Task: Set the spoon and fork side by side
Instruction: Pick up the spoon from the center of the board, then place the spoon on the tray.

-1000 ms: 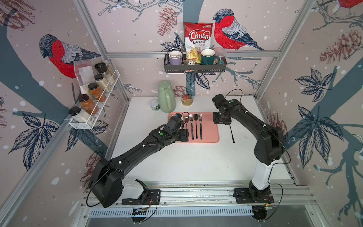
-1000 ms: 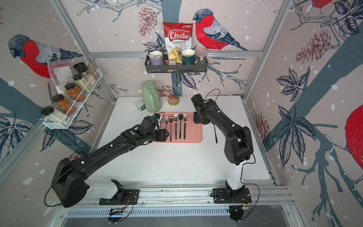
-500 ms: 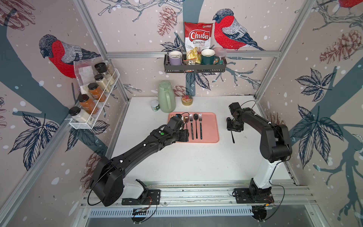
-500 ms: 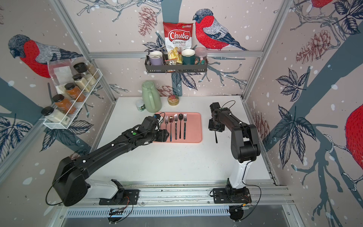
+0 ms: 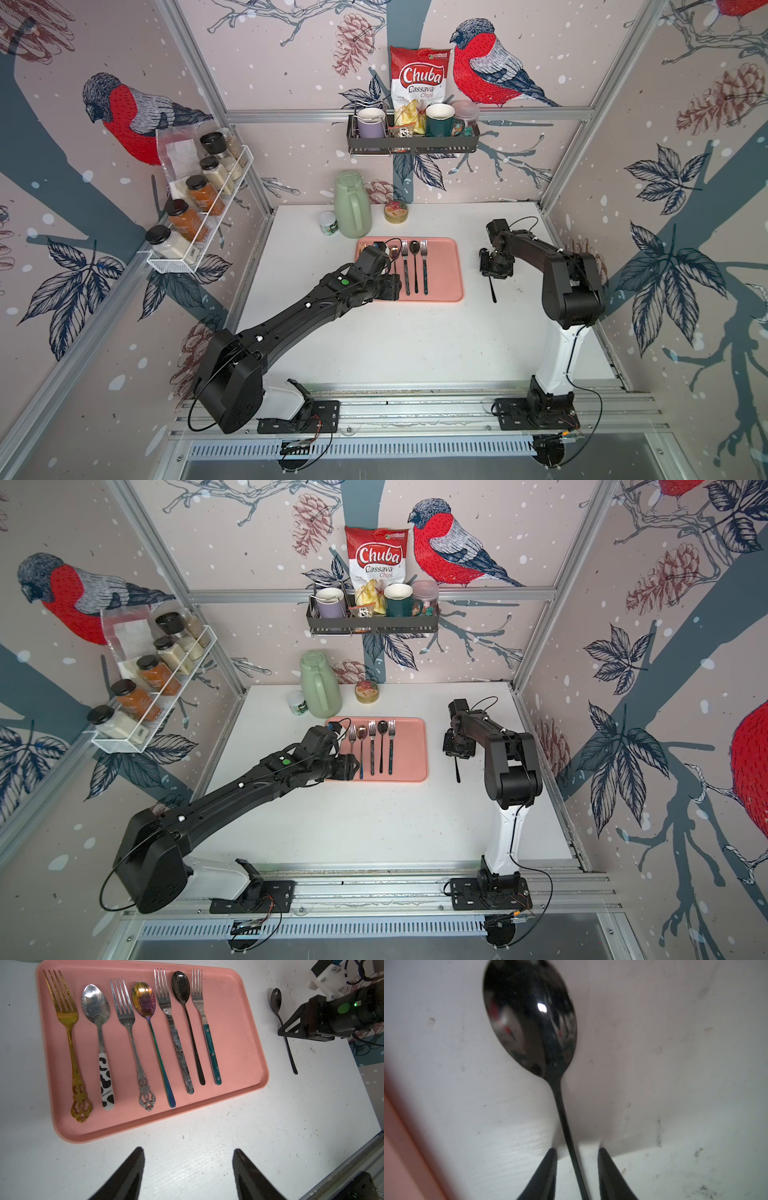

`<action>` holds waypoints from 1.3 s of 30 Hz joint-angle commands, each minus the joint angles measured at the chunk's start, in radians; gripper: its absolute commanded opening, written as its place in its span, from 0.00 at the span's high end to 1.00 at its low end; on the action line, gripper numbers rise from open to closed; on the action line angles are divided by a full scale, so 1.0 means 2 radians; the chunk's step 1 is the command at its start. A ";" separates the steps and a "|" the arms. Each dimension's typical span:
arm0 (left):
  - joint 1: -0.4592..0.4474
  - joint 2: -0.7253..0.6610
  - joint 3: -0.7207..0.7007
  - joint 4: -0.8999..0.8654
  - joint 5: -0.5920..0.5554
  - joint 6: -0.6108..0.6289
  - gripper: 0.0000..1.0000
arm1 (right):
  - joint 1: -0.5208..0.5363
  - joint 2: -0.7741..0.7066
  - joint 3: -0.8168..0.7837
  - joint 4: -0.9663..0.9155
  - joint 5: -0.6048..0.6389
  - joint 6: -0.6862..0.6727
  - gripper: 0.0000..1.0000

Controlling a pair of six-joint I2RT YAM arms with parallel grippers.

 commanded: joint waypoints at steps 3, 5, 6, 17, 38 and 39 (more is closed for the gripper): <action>-0.001 -0.001 0.007 0.001 -0.003 -0.001 0.32 | -0.002 0.009 -0.004 0.001 -0.019 -0.002 0.80; -0.001 -0.001 0.007 0.001 -0.002 0.000 0.32 | -0.001 0.003 -0.006 0.001 -0.024 -0.003 0.83; -0.001 -0.001 0.007 0.002 -0.002 0.000 0.32 | 0.000 0.000 -0.007 0.000 -0.023 -0.003 0.85; -0.001 -0.001 0.012 -0.001 0.004 -0.001 0.32 | 0.035 -0.046 0.026 -0.049 0.009 0.004 0.99; -0.001 -0.033 0.004 -0.017 -0.008 0.006 0.31 | 0.199 0.093 0.273 -0.173 0.075 0.090 0.96; -0.001 -0.033 0.003 -0.017 -0.008 0.006 0.31 | 0.201 0.103 0.278 -0.173 0.077 0.094 0.96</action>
